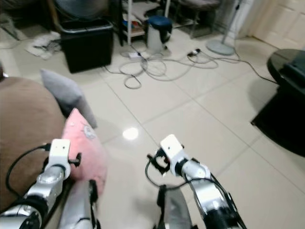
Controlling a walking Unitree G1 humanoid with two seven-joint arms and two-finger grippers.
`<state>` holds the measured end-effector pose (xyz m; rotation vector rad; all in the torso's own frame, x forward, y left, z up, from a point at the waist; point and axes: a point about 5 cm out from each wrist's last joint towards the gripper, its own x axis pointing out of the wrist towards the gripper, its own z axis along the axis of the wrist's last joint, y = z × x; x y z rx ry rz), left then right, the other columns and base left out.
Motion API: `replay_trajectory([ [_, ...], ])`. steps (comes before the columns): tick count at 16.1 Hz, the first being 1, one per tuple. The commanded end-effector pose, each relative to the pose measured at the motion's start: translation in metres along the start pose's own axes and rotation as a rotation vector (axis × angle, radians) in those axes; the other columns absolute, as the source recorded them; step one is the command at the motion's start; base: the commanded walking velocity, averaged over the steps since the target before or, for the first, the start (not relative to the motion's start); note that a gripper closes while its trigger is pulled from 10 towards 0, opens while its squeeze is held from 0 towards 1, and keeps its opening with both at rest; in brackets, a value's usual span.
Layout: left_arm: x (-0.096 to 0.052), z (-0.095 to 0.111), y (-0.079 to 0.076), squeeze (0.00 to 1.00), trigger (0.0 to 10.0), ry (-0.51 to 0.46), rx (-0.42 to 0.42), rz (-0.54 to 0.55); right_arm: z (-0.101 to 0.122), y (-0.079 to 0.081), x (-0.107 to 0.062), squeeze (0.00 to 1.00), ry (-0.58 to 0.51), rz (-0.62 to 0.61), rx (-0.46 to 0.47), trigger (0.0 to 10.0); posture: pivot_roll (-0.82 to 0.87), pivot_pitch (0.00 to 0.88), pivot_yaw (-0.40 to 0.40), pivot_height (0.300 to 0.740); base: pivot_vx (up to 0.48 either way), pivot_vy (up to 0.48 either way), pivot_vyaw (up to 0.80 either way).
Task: Move the pillow to the sofa from floor
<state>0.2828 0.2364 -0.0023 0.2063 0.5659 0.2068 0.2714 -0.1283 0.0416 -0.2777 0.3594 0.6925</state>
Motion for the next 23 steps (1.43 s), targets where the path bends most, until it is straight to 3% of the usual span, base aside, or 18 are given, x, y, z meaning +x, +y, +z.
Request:
replay_trajectory([
  [1,-0.002,-0.007,0.007,1.00,10.0,0.007,-0.020,0.037,0.004,-0.002,-0.009,0.00,0.001,0.032,-0.025,10.0,-0.13,0.115,-0.142,0.567,0.000,0.000,0.00],
  [5,-0.005,-0.015,0.015,1.00,10.0,-0.018,-0.067,0.052,0.017,0.002,-0.034,0.00,-0.011,0.147,-0.085,10.0,-0.19,0.143,-0.202,0.567,0.000,0.000,0.00],
  [9,-0.007,-0.018,0.024,1.00,10.0,-0.030,0.031,0.099,0.023,0.008,-0.046,0.00,-0.003,0.195,-0.109,10.0,-0.21,0.145,-0.233,0.567,0.000,0.000,0.00],
  [11,-0.007,-0.012,0.033,1.00,10.0,-0.085,0.070,0.154,0.026,0.011,-0.053,0.00,0.004,0.210,-0.107,10.0,-0.22,0.141,-0.243,0.567,0.000,0.000,0.00],
  [12,-0.008,-0.005,0.038,1.00,10.0,-0.136,0.041,0.187,0.027,0.012,-0.056,0.00,0.008,0.218,-0.108,10.0,-0.22,0.144,-0.246,0.567,0.000,0.000,0.00],
  [14,-0.008,0.009,0.036,1.00,10.0,-0.254,-0.016,0.160,0.028,0.015,-0.060,0.00,0.008,0.221,-0.097,10.0,-0.22,0.142,-0.248,0.567,0.000,0.000,0.00],
  [15,-0.009,0.015,0.033,1.00,10.0,-0.294,0.005,0.142,0.028,0.016,-0.061,0.00,0.006,0.222,-0.088,10.0,-0.21,0.141,-0.250,0.567,0.000,0.000,0.00],
  [19,-0.008,-0.002,0.049,1.00,10.0,-0.147,0.201,0.291,0.030,0.018,-0.063,0.00,0.015,0.240,-0.096,10.0,-0.22,0.134,-0.252,0.567,0.000,0.000,0.00],
  [21,-0.013,-0.016,0.065,1.00,10.0,-0.060,0.320,0.411,0.031,0.025,-0.061,0.00,0.021,0.301,-0.127,10.0,-0.22,0.120,-0.252,0.567,0.000,0.000,0.00],
  [23,-0.014,-0.017,0.071,0.92,10.0,-0.058,0.344,0.455,0.033,0.031,-0.061,0.00,0.008,0.353,-0.152,10.0,-0.22,0.120,-0.252,0.567,0.000,0.000,0.00],
])
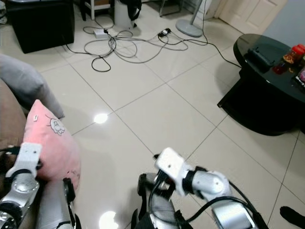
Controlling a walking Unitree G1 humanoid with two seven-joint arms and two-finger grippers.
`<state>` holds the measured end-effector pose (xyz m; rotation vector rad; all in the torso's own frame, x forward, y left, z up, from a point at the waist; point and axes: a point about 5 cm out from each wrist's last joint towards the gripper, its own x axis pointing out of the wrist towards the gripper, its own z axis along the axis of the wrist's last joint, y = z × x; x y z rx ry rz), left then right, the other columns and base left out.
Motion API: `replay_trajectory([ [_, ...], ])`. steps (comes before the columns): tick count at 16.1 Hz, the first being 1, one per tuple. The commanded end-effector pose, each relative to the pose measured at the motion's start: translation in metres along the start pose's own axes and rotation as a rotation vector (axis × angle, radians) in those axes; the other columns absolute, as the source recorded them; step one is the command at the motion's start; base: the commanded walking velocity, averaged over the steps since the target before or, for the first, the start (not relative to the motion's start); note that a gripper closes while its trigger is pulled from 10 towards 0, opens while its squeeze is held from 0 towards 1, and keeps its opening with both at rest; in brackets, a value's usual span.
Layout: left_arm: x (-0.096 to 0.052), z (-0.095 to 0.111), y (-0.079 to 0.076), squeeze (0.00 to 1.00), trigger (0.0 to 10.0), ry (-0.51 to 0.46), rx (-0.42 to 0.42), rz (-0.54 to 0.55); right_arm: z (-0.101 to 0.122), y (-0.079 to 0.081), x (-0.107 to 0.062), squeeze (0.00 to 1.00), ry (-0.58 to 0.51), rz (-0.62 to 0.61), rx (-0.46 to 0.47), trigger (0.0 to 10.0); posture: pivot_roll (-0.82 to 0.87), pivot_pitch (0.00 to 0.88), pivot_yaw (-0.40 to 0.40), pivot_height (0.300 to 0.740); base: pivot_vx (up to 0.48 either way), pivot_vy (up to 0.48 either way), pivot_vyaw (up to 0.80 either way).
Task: Move the pillow to the sofa from floor
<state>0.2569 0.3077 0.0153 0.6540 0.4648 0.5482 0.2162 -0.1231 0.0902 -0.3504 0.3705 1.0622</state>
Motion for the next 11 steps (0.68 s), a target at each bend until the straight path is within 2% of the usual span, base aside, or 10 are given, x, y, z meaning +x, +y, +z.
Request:
replay_trajectory([
  [1,-0.005,-0.007,-0.005,0.91,10.0,0.025,0.017,0.009,0.001,0.001,-0.004,0.00,-0.001,0.024,-0.028,10.0,-0.22,0.121,-0.253,0.567,0.000,0.000,0.00],
  [3,-0.007,-0.011,-0.008,0.85,10.0,0.059,-0.014,-0.006,0.003,0.004,-0.002,0.00,-0.004,0.038,-0.032,10.0,-0.22,0.119,-0.258,0.567,0.000,0.000,0.00],
  [5,-0.014,-0.017,-0.021,0.74,10.0,0.127,-0.127,-0.074,0.003,0.006,-0.004,0.00,-0.006,0.047,-0.028,10.0,-0.22,0.117,-0.263,0.567,0.000,0.000,0.00],
  [6,-0.016,-0.017,-0.024,0.72,10.0,0.132,-0.172,-0.084,0.003,0.007,-0.005,0.00,-0.005,0.048,-0.024,10.0,-0.23,0.116,-0.264,0.567,0.000,0.000,0.00],
  [7,-0.018,-0.016,-0.030,0.63,10.0,0.146,-0.240,-0.117,0.003,0.007,-0.005,0.00,-0.004,0.050,-0.020,10.0,-0.23,0.116,-0.264,0.567,0.000,0.000,0.00],
  [8,-0.020,-0.014,-0.035,0.54,10.0,0.137,-0.263,-0.157,0.002,0.008,-0.006,0.00,-0.002,0.051,-0.018,10.0,-0.23,0.117,-0.265,0.567,0.000,0.000,0.00],
  [9,-0.023,-0.012,-0.042,0.17,10.0,0.133,-0.285,-0.197,0.001,0.009,-0.007,0.00,0.000,0.053,-0.014,10.0,-0.23,0.117,-0.267,0.567,0.000,0.000,0.00],
  [10,-0.025,-0.011,-0.045,0.12,10.0,0.127,-0.291,-0.214,0.001,0.010,-0.007,0.00,0.001,0.054,-0.012,10.0,-0.23,0.119,-0.267,0.567,0.000,0.000,0.00],
  [11,-0.025,-0.010,-0.047,0.01,10.0,0.121,-0.297,-0.225,0.001,0.010,-0.007,0.00,0.001,0.053,-0.011,10.0,-0.23,0.119,-0.267,0.567,0.000,0.000,0.00],
])
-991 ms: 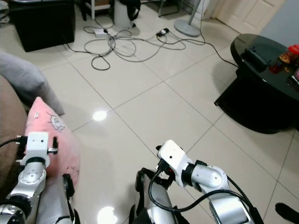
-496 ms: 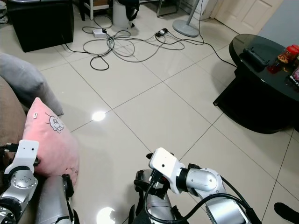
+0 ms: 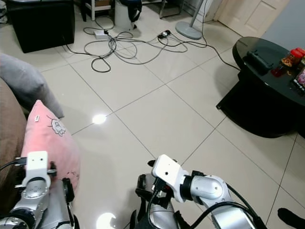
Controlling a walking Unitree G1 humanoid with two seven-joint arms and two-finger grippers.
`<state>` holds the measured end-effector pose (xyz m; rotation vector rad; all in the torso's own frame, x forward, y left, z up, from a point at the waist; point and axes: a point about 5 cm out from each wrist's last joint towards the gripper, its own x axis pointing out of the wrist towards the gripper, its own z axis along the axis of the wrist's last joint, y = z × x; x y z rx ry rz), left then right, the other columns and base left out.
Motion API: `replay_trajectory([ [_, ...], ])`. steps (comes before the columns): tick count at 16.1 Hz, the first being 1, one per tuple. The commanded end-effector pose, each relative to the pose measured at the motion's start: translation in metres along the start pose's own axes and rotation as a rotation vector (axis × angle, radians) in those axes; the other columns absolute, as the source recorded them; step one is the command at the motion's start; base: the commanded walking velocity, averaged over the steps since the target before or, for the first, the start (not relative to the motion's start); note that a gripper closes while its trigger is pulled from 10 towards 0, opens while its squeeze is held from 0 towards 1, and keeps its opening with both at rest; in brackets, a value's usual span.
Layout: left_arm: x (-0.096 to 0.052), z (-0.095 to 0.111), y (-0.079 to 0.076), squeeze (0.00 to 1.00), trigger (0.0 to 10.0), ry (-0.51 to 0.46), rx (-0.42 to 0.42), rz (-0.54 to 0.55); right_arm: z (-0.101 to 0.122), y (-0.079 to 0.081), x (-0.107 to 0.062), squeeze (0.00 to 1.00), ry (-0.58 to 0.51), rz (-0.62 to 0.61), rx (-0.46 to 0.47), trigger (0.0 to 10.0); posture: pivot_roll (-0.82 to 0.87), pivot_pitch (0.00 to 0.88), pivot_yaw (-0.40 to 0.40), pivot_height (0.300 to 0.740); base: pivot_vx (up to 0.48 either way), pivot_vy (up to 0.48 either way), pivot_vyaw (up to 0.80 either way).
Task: Move the pillow to the sofa from floor
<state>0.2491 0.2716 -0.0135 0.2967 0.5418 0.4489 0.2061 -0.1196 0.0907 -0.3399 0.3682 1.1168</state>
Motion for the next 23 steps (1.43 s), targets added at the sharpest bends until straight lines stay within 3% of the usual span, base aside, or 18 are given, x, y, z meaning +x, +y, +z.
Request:
replay_trajectory([
  [1,-0.0040,-0.0031,-0.0111,0.00,10.0,-0.002,-0.025,-0.067,-0.0007,0.0006,-0.0053,0.00,0.012,-0.002,-0.003,10.0,-0.23,0.118,-0.267,0.567,0.000,0.000,0.00],
  [3,-0.0043,-0.0015,-0.0130,0.00,10.0,-0.018,-0.021,-0.087,-0.0012,0.0013,-0.0053,0.00,0.012,-0.002,-0.001,10.0,-0.22,0.116,-0.267,0.567,0.000,0.000,0.00],
  [4,-0.0043,-0.0004,-0.0139,0.00,8.6,-0.026,-0.024,-0.093,-0.0016,0.0018,-0.0052,0.00,0.012,-0.001,0.001,10.0,-0.22,0.116,-0.267,0.567,0.000,0.000,0.00],
  [5,-0.0043,0.0002,-0.0146,0.00,4.8,-0.028,-0.029,-0.102,-0.0017,0.0021,-0.0050,0.00,0.012,-0.001,0.002,10.0,-0.22,0.116,-0.267,0.567,0.000,0.000,0.00],
  [6,-0.0043,0.0004,-0.0153,0.00,2.6,-0.030,-0.021,-0.113,-0.0018,0.0021,-0.0047,0.00,0.012,-0.002,0.002,10.0,-0.22,0.116,-0.267,0.567,0.000,0.000,0.00],
  [7,-0.0044,0.0002,-0.0155,0.00,1.0,-0.029,-0.015,-0.116,-0.0019,0.0021,-0.0047,0.00,0.012,-0.002,0.003,10.0,-0.22,0.116,-0.267,0.567,0.000,0.000,0.00],
  [8,-0.0046,-0.0003,-0.0156,0.00,0.0,-0.028,-0.011,-0.114,-0.0021,0.0022,-0.0048,0.00,0.012,-0.003,0.003,10.0,-0.22,0.116,-0.267,0.567,0.000,0.000,0.00],
  [18,-0.0080,-0.0080,-0.0189,0.00,0.0,0.000,-0.009,-0.118,-0.0022,0.0014,-0.0051,0.00,0.014,-0.010,-0.002,10.0,-0.22,0.096,-0.267,0.567,0.000,0.000,0.00],
  [23,-0.0057,-0.0050,-0.0156,0.00,0.0,-0.003,-0.007,-0.109,-0.0013,0.0022,-0.0051,0.00,0.009,-0.027,-0.001,10.0,-0.22,0.100,-0.227,0.567,0.000,0.000,0.00],
])
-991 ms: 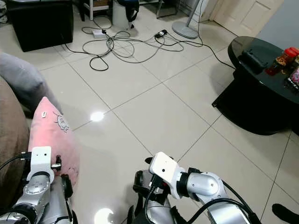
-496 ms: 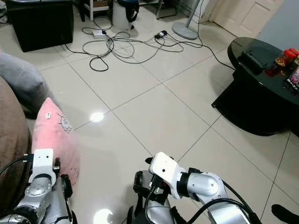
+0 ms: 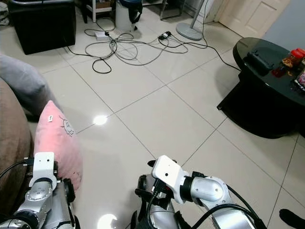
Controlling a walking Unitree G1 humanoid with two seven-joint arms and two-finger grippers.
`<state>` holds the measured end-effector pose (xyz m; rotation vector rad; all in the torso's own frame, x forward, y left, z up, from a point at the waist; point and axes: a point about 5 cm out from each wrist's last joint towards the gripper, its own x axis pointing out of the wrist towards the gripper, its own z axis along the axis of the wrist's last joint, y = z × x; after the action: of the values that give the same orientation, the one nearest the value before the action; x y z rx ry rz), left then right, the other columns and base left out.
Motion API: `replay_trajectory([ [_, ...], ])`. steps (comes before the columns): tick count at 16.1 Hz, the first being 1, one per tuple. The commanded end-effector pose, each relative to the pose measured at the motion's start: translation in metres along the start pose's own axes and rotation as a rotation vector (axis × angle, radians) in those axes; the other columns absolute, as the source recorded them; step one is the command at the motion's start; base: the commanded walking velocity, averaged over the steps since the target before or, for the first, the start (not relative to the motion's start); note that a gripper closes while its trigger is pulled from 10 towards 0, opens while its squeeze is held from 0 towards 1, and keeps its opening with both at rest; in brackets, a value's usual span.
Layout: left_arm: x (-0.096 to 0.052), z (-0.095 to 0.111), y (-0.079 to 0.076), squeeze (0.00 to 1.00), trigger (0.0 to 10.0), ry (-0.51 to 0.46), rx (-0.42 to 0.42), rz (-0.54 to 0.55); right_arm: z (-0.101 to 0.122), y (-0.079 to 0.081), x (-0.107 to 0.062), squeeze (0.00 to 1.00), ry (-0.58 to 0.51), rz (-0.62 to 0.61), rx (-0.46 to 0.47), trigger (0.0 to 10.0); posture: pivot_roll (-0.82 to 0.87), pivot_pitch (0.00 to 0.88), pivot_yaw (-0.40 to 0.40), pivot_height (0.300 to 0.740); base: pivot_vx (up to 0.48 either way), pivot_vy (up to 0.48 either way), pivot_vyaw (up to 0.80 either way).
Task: Move the pillow to the sofa from floor
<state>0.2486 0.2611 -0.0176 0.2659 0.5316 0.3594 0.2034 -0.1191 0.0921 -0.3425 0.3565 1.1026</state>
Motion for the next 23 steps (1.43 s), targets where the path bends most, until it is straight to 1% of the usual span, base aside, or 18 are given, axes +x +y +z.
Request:
replay_trajectory([
  [1,-0.001,-0.003,-0.004,0.00,0.0,0.017,0.003,-0.016,-0.002,0.000,-0.003,0.00,0.014,-0.015,0.005,10.0,-0.22,0.101,-0.223,0.567,0.000,0.000,0.00],
  [5,0.000,-0.002,-0.004,0.00,0.0,0.022,0.003,-0.019,-0.002,-0.001,-0.003,0.00,0.013,-0.035,0.007,10.0,-0.22,0.099,-0.214,0.567,0.000,0.000,0.00],
  [8,0.000,-0.001,-0.008,0.00,0.0,0.028,-0.014,-0.046,-0.002,-0.007,-0.001,0.00,0.007,-0.065,0.004,10.0,-0.22,0.088,-0.197,0.567,0.000,0.000,0.00],
  [9,0.000,0.001,-0.012,0.00,0.0,0.025,-0.024,-0.080,-0.003,-0.012,0.000,0.00,0.003,-0.093,0.016,10.0,-0.20,0.078,-0.175,0.567,0.000,0.000,0.00],
  [10,0.000,0.003,-0.016,0.00,0.0,0.018,-0.034,-0.100,-0.003,-0.014,0.000,0.00,-0.004,-0.118,0.031,10.0,-0.20,0.076,-0.170,0.567,0.000,0.000,0.00],
  [12,-0.002,0.014,-0.037,0.00,0.0,-0.038,-0.090,-0.215,-0.006,-0.029,-0.002,0.00,-0.044,-0.266,0.114,10.0,-0.15,0.044,-0.117,0.567,0.000,0.000,0.00],
  [14,-0.004,0.030,-0.054,0.00,0.0,-0.113,-0.124,-0.297,-0.008,-0.040,-0.003,0.00,-0.072,-0.362,0.177,10.0,-0.13,0.004,-0.067,0.567,0.000,0.000,0.00],
  [15,-0.006,0.049,-0.070,0.00,0.0,-0.197,-0.134,-0.374,-0.010,-0.051,-0.003,0.00,-0.086,-0.434,0.222,10.0,-0.11,0.000,-0.034,0.567,0.000,0.000,0.00],
  [16,-0.008,0.067,-0.080,0.00,0.0,-0.271,-0.145,-0.423,-0.010,-0.062,-0.003,0.00,-0.091,-0.494,0.257,10.0,-0.10,0.000,-0.006,0.567,0.000,0.000,0.00],
  [17,-0.008,0.075,-0.082,0.00,0.0,-0.296,-0.152,-0.435,-0.010,-0.067,-0.002,0.00,-0.091,-0.518,0.267,10.0,-0.09,0.000,0.001,0.567,0.000,0.000,0.00],
  [18,-0.009,0.100,-0.085,0.00,0.0,-0.397,-0.173,-0.451,-0.007,-0.076,-0.003,0.00,-0.099,-0.578,0.287,10.0,-0.07,0.000,0.018,0.567,0.000,0.000,0.00],
  [19,-0.010,0.114,-0.084,0.00,0.0,-0.455,-0.189,-0.452,-0.004,-0.080,-0.004,0.00,-0.108,-0.608,0.275,10.0,-0.05,0.000,0.024,0.567,0.000,0.000,0.00],
  [20,-0.014,0.145,-0.078,0.00,0.0,-0.571,-0.229,-0.452,0.008,-0.092,0.000,0.00,-0.141,-0.663,0.229,10.0,-0.01,0.000,0.031,0.567,0.000,0.000,0.00],
  [21,-0.018,0.159,-0.074,0.00,0.0,-0.624,-0.246,-0.461,0.016,-0.098,0.004,0.00,-0.168,-0.683,0.226,10.0,0.01,0.000,0.030,0.567,0.000,0.000,0.00],
  [22,-0.021,0.165,-0.072,0.00,0.0,-0.653,-0.243,-0.467,0.020,-0.101,0.005,0.00,-0.186,-0.695,0.234,10.0,0.02,0.000,0.030,0.567,0.000,0.000,0.00],
  [23,-0.028,0.173,-0.067,0.00,0.0,-0.697,-0.243,-0.472,0.027,-0.104,0.006,0.00,-0.211,-0.712,0.240,10.0,0.02,0.000,0.028,0.567,0.000,0.000,0.00],
])
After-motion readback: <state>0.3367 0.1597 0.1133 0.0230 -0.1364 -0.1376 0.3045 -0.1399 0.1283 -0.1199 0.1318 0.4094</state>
